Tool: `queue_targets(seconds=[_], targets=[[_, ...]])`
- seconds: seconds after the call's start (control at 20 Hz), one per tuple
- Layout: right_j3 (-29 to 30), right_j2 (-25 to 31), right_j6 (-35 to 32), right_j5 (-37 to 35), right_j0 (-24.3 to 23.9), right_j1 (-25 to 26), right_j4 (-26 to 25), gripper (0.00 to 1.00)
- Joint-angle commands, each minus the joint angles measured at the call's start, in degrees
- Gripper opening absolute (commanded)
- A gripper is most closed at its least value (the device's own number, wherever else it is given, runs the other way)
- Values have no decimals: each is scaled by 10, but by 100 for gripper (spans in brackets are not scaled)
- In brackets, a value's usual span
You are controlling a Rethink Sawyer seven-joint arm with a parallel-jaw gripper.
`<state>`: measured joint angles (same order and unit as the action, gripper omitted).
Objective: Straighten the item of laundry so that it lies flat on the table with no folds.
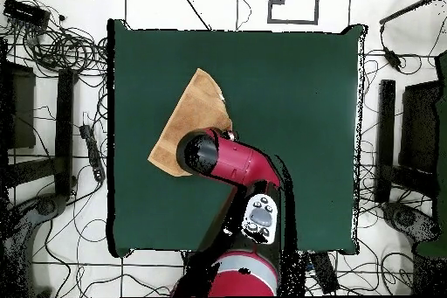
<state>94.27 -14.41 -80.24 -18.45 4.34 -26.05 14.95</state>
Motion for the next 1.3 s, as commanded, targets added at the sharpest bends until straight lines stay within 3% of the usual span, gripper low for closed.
queue_targets(seconds=[0.05, 0.6, 0.8, 1.3], targets=[[33, 22, -166, -21, 30, 9, 25, 100], [29, 47, -169, 1, 11, 23, 45, 100], [44, 75, -151, 21, -13, 17, 42, 100], [39, 74, -147, 46, -13, 40, 26, 100]])
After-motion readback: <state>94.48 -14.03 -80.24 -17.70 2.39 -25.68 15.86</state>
